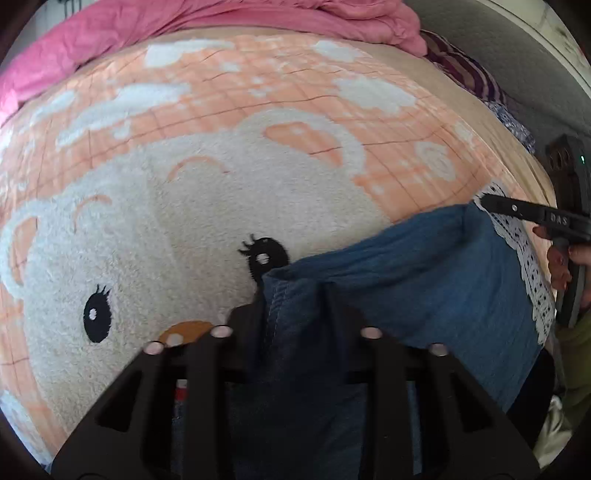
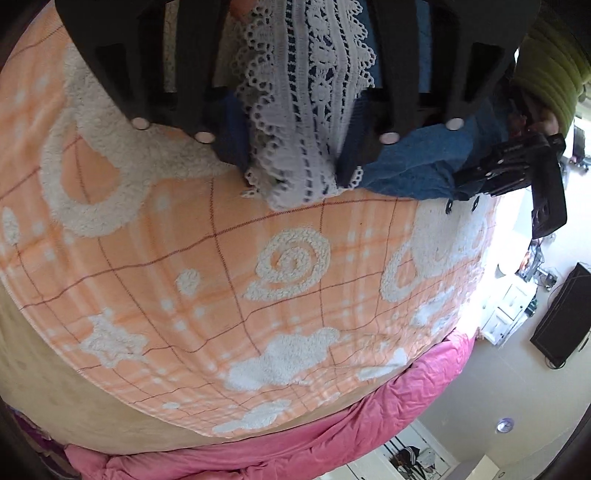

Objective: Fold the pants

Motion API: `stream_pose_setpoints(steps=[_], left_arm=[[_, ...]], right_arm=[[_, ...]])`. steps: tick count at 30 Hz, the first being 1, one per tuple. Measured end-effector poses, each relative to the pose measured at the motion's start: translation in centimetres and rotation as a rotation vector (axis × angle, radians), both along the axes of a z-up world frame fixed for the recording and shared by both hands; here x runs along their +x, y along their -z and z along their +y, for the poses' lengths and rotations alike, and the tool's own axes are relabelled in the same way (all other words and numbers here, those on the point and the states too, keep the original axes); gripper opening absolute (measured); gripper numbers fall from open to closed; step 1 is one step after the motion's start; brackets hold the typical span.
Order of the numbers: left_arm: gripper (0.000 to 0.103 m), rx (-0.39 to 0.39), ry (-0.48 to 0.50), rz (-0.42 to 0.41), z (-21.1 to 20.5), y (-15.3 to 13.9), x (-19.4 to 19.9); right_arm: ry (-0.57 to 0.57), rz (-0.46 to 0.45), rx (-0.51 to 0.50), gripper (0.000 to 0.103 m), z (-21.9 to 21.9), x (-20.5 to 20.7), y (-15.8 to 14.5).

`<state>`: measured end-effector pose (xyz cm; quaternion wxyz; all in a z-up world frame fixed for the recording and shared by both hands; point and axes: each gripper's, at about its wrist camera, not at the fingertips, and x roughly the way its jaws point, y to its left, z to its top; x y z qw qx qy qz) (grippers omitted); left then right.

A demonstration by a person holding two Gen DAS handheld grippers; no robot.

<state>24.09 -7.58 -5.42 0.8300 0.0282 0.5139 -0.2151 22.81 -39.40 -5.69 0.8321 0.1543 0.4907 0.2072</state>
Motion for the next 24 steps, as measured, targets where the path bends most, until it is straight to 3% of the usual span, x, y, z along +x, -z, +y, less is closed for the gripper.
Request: stream_pose_setpoints(steps=[2, 7, 12, 18, 20, 23, 24], left_arm=[[0.002, -0.014, 0.006, -0.024, -0.2, -0.6, -0.5], [0.002, -0.077, -0.074, -0.115, 1.0, -2.9, 0.4], [0.003, 0.011, -0.101, -0.094, -0.1, -0.4, 1.6], [0.006, 0.004, -0.186, -0.130, 1.5, -0.2, 1.6], [0.013, 0.030, -0.223, -0.131, 2.1, 0.2, 2.0], [0.016, -0.003, -0.252, -0.094, 3.0, 0.7, 2.5], [0.019, 0.008, -0.266, -0.108, 3.2, 0.0, 2.1]], right_arm=[[0.003, -0.041, 0.014, 0.025, -0.4, -0.9, -0.4], [0.073, -0.122, 0.066, 0.023, -1.6, -1.8, -1.5], [0.090, -0.090, -0.026, 0.023, -0.5, 0.1, -0.4], [0.040, -0.141, -0.171, 0.023, 1.4, 1.3, -1.3], [0.013, -0.103, -0.217, 0.028, 1.7, 1.8, 0.1], [0.051, -0.050, -0.082, 0.037, -0.3, 2.0, 1.1], [0.092, -0.041, -0.045, 0.047, -1.4, 1.4, 0.5]])
